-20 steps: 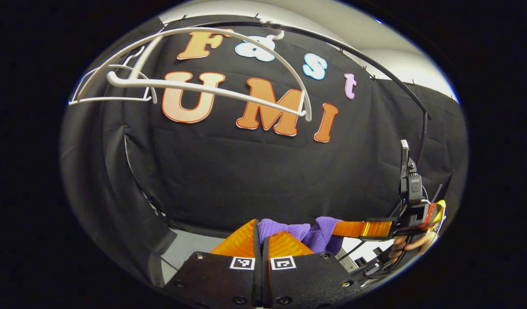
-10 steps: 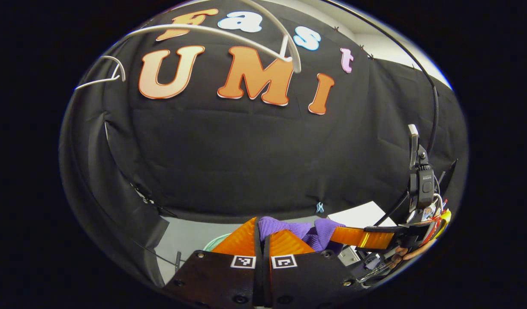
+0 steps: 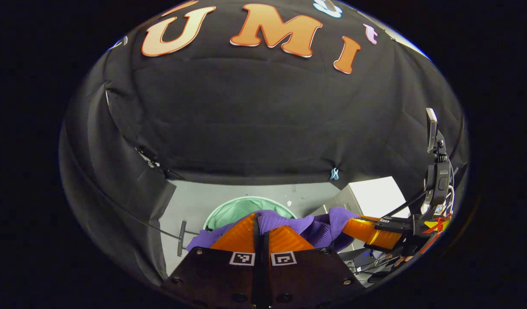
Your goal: Grasp the clothes on the hanger with both hands and then place them into the laundry hamper below.
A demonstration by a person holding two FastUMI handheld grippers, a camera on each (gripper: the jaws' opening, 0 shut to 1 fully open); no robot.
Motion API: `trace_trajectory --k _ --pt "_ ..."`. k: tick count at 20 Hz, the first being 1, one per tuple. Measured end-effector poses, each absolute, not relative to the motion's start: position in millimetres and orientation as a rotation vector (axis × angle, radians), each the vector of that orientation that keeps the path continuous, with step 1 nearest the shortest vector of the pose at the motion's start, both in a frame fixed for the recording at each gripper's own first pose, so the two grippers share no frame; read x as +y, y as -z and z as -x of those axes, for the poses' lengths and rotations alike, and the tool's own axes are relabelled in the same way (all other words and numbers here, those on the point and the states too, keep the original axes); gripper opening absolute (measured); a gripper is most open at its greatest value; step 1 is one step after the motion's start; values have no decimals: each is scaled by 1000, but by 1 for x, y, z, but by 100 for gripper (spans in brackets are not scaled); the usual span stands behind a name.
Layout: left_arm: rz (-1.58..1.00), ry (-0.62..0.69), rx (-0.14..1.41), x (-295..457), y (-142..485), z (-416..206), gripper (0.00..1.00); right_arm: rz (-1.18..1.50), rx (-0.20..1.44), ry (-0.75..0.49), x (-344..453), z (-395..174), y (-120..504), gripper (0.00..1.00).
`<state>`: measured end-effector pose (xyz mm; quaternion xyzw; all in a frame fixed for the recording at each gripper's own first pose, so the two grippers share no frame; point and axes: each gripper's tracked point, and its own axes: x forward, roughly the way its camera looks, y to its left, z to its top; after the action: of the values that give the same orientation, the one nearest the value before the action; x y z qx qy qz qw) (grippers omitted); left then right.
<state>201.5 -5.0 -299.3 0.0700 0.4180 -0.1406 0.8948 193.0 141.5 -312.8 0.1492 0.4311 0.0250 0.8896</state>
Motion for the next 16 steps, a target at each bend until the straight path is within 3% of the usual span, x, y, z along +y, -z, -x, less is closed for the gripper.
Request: trace_trajectory --k 12,14,15,16 --pt "-123 176 1105 49 374 -162 6 -228 1080 -19 150 -160 384 13" --pt "-160 179 1137 54 377 -157 11 -247 1068 -17 148 -164 383 45" --pt "-164 177 1143 54 378 -154 6 -245 1062 -13 145 -165 380 45" --pt "-167 174 1145 53 381 -153 11 -235 1054 -5 141 -166 380 60"
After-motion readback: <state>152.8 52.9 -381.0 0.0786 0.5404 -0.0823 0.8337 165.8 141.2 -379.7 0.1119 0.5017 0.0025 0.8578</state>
